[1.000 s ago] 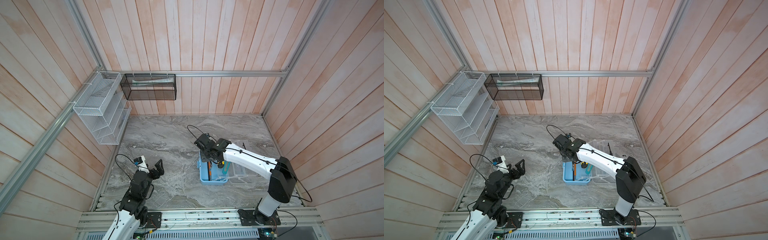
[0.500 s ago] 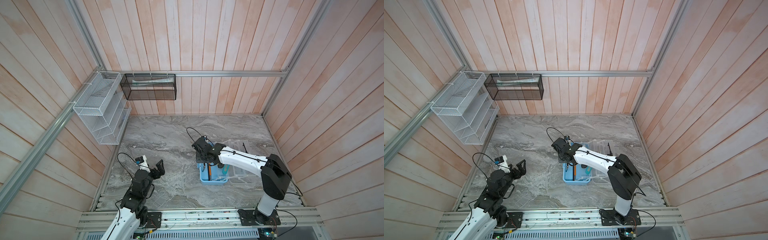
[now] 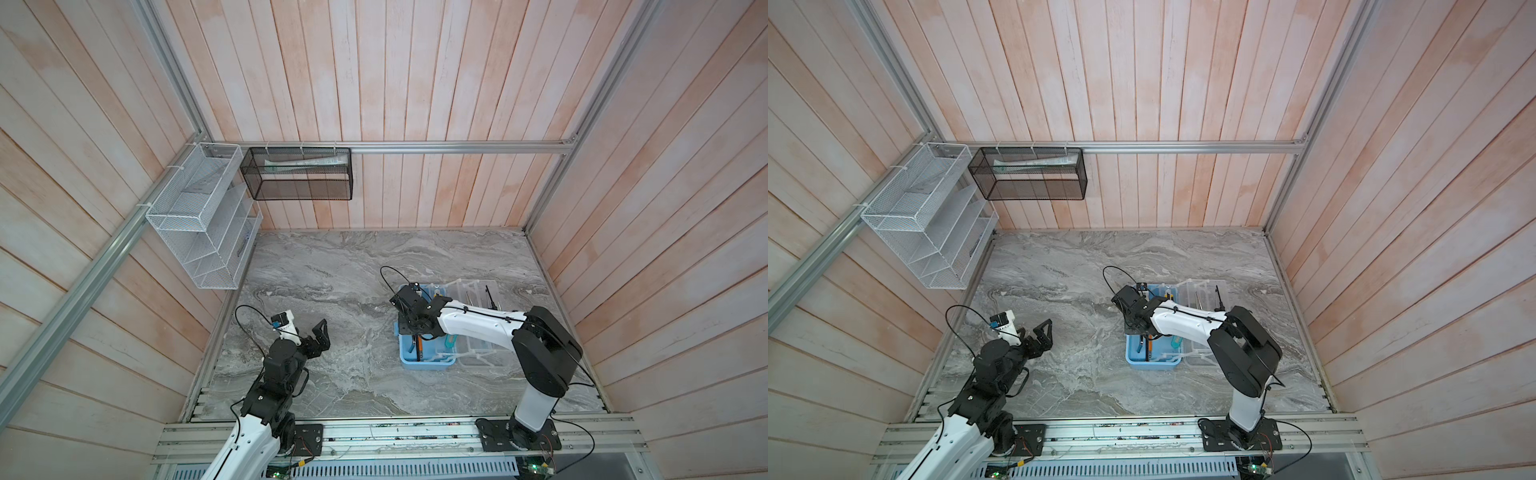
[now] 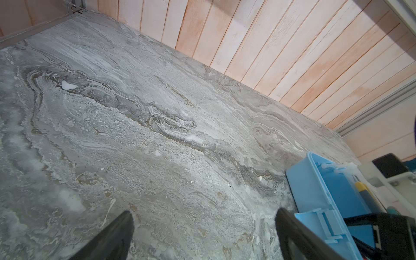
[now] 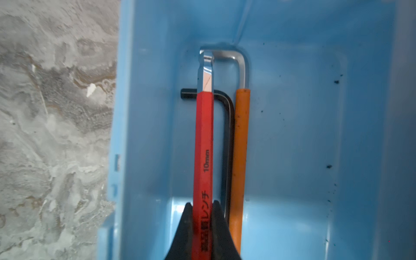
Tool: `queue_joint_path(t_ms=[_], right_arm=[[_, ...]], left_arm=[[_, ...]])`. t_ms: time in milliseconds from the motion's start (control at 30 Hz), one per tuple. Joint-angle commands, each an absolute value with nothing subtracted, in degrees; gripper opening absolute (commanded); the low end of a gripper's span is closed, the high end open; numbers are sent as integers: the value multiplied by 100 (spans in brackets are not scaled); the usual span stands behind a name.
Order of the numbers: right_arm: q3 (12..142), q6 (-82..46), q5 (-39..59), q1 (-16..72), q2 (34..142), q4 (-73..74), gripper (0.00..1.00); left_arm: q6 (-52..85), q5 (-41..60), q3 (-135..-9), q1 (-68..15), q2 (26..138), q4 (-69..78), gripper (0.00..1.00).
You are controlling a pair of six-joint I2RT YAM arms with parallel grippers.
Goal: Pack the tool kit
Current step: 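Open the right gripper to release the red hex key and raise it, then move left gripper to the box's near end while right gripper nears the lid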
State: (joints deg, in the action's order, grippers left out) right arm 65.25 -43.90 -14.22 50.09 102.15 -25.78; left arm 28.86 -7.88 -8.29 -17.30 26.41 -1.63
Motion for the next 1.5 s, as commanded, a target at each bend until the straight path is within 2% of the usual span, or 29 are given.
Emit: queue_joint_path(t_ms=[0, 133, 267, 433, 700, 933, 1000, 1200, 1467], right_arm=[[6372, -4339, -1212, 4968, 10029, -2036, 0], [6310, -4315, -1166, 4949, 10044, -1948, 0], [6449, -4255, -1292, 4948, 10124, -2176, 22], [6782, -4133, -1416, 4956, 10186, -2462, 32], [7243, -3974, -1891, 4966, 9719, -3078, 35], [6584, -4018, -2488, 4907, 8143, -3051, 37], [6394, -4136, -2316, 4807, 7629, -3248, 38], [5773, -4377, -2356, 4667, 6309, -3611, 39], [5275, -4483, -1829, 4575, 5388, -3818, 39]], left_arm=[[2796, -764, -853, -1731, 2665, -18, 100], [2806, -765, -857, -1731, 2690, -5, 100], [2786, -743, -872, -1733, 2757, 19, 100], [2799, -845, -1015, -1732, 3037, -6, 100], [2766, -221, -2240, -2031, 4435, -493, 100], [2906, 95, -3471, -3330, 5996, -374, 100], [2953, 301, -4029, -3564, 6566, -670, 100], [2741, -3, -5304, -4307, 8031, -1335, 100], [2668, -246, -6241, -4436, 9527, -1878, 100]])
